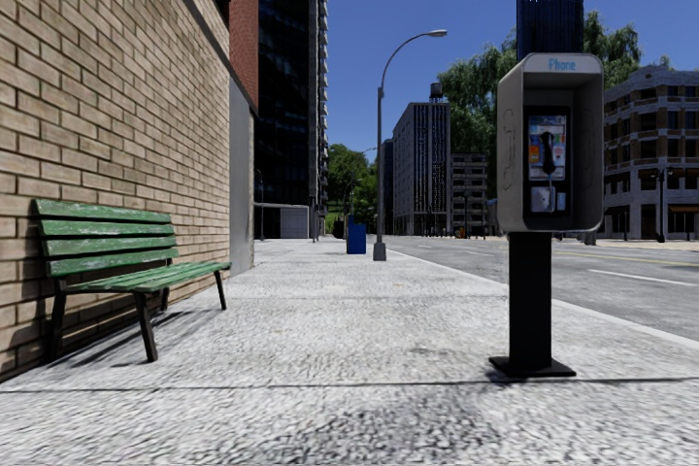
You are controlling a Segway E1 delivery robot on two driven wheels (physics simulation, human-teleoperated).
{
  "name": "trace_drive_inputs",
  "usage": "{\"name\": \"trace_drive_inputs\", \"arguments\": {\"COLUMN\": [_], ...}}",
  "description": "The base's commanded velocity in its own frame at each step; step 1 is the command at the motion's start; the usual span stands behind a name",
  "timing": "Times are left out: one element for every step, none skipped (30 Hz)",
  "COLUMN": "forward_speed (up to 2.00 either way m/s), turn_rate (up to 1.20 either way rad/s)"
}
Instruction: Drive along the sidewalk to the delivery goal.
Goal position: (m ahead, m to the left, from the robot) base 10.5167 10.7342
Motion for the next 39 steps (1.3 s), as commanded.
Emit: {"name": "trace_drive_inputs", "arguments": {"forward_speed": [1.79,1.79,1.79,1.79,1.79,1.79,1.79,1.79,1.79,1.79,1.79,1.79,1.79,1.79,1.79,1.79,1.79,1.79,1.79,1.79,1.79,1.79,1.79,1.79,1.79,1.79,1.79,1.79,1.79,1.80,1.80,1.80,1.80,1.80,1.80,1.80,1.80,1.80,1.80], "turn_rate": [0.83,0.99,1.04,1.04,0.00,0.00,0.00,0.00,0.00,0.00,0.00,0.00,0.00,0.00,0.00,0.00,0.00,0.00,0.00,0.00,0.00,0.00,0.00,0.81,1.20,1.20,1.20,1.19,0.46,0.05,0.00,0.00,0.00,0.00,0.00,0.00,0.00,0.00,0.00]}}
